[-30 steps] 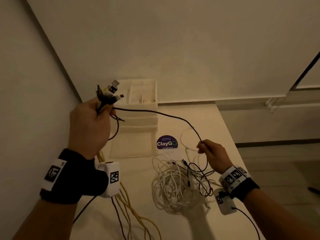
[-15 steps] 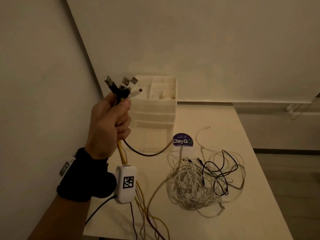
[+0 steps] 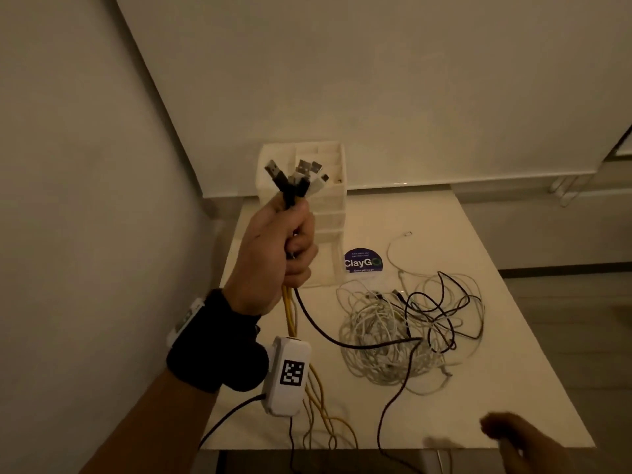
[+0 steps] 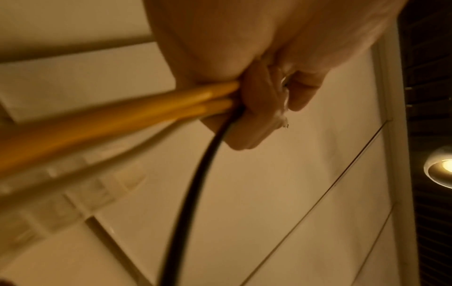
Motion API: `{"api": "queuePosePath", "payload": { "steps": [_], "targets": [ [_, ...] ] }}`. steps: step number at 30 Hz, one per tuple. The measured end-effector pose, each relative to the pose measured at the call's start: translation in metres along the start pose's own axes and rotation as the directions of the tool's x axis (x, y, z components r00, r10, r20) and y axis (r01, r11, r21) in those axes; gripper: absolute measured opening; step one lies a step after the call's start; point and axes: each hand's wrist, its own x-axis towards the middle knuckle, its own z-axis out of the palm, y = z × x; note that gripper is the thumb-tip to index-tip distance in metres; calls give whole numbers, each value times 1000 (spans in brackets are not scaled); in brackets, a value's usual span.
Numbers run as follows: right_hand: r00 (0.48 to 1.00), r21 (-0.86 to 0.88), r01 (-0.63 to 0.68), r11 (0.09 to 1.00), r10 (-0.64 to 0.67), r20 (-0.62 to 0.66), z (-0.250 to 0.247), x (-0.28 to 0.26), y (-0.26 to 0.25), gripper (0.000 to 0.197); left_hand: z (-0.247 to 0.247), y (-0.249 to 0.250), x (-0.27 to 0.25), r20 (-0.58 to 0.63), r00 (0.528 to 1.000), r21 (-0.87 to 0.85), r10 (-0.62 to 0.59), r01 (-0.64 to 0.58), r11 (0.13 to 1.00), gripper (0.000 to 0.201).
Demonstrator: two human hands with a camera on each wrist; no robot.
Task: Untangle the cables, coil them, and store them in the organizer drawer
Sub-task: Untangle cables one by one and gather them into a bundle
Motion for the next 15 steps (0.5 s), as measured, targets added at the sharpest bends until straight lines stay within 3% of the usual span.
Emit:
{"api": "queuePosePath", "payload": {
  "steps": [2,3,5,7,9,12,15],
  "targets": [
    [990,-34,116,993,-113,80,10,1,-54,51,12,-7,-6,56,998,-44,-23,26,999,32],
    [972,37,195,980,-198,129,20,6,-82,45,19,-10,-10,87,996,-70,-21,27,997,31],
    [902,201,258,945,-310,300,44,13,-127,55,32,-14,-16,141,990,-125,-4,22,992,29],
    [823,257,291,921,-378,423,64,21,-165,55,42,-14,-19,179,984,-155,27,1,988,26],
    [776,318,342,884,-457,435,86,19,-189,44,47,-11,-20,180,982,-165,65,-35,986,24],
    [789,330,394,857,-500,356,95,24,-196,31,45,-5,-20,175,979,-166,103,-73,983,23],
    [756,334,442,832,-547,361,96,27,-189,27,45,0,-23,192,979,-159,72,-41,986,23]
  ]
}}
